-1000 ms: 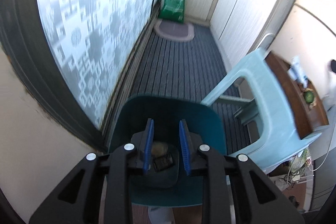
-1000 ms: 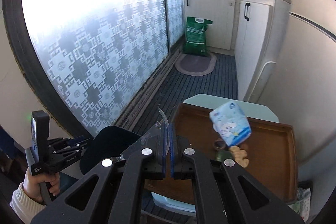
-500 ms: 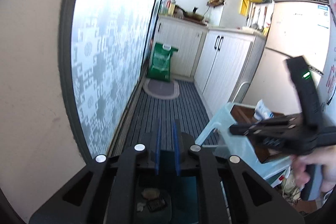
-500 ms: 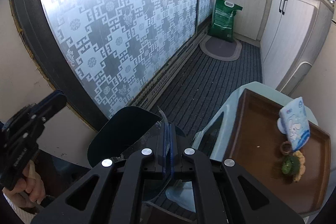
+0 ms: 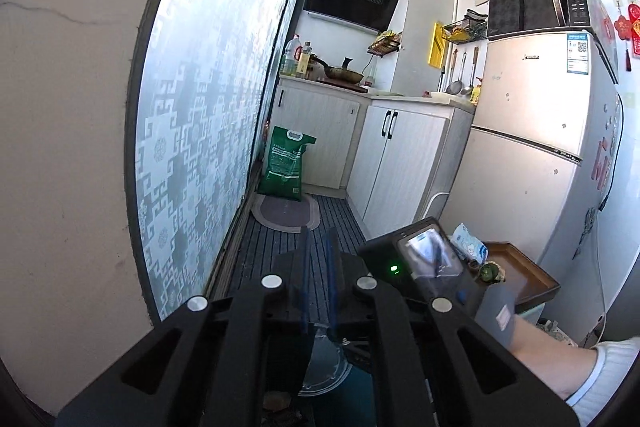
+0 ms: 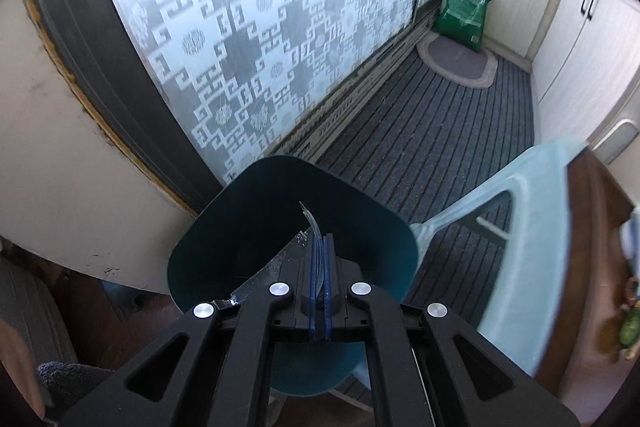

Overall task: Collect trash
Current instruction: 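Carry the plastic sheet to the teal bin and open the right gripper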

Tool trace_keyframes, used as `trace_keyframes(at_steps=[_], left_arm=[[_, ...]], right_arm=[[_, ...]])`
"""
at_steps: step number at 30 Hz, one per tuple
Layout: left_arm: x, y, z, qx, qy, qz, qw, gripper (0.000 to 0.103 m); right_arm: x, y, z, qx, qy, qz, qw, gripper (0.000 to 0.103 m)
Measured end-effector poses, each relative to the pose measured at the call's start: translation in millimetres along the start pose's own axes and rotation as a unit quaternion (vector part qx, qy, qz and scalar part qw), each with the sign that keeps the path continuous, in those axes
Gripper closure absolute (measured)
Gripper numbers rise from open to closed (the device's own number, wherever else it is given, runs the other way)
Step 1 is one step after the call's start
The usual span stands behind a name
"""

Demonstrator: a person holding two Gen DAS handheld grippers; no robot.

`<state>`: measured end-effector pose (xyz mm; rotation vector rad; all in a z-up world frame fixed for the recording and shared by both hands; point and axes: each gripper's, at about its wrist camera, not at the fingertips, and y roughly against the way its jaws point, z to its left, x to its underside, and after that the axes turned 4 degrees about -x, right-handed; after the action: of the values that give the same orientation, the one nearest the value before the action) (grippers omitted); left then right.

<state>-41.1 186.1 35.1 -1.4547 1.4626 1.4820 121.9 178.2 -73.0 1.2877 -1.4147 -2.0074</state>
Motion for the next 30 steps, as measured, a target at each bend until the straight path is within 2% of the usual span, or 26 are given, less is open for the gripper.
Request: trace_keyframes(at_steps=[12, 16, 18, 20, 21, 22, 26, 29, 30], left_arm=[[-2.0, 14.1, -3.5, 0.011, 0.005, -0.036, 0.9993, 0.095], [-2.9, 15.9, -2.5, 0.013, 0.010, -0.042, 0.9990, 0.095], [-3.2, 17.2, -2.9, 0.016, 0.009, -0.046, 0.9988, 0.095], [-3.2, 16.9, -4.0, 0.015, 0.007, -0.045, 0.9988, 0.095], [-3.2, 16.7, -4.1, 0.014, 0.005, -0.045, 0.9989, 0.095], [-3.4, 17.3, -4.0, 0.013, 0.004, -0.046, 0.9988, 0.095], [-4.7, 20.7, -3.0, 0.017, 0.013, -0.054, 0.9983, 0.095], [-5.9, 23.7, -3.9, 0.014, 0.016, -0.062, 0.9979, 0.092], [-6.6, 25.5, -5.3, 0.010, 0.012, -0.067, 0.9976, 0.090]], right_arm=[[18.5, -51.6, -0.9, -0.009, -0.006, 0.076, 0.997, 0.100], [28.3, -66.5, -0.3, 0.005, -0.001, 0.097, 0.995, 0.100], [32.5, -73.8, 1.0, 0.005, -0.002, 0.107, 0.994, 0.094], [34.6, -76.5, 1.8, 0.000, 0.001, 0.113, 0.994, 0.079], [35.2, -76.7, 3.1, 0.000, 0.003, 0.116, 0.993, 0.076], [35.6, -75.9, 3.5, -0.003, 0.004, 0.115, 0.993, 0.073], [28.0, -58.6, 4.6, -0.016, 0.004, 0.088, 0.996, 0.073], [16.0, -34.5, 6.2, -0.027, 0.004, 0.048, 0.998, 0.073], [12.4, -22.6, 6.5, -0.031, 0.005, 0.029, 0.999, 0.077]])
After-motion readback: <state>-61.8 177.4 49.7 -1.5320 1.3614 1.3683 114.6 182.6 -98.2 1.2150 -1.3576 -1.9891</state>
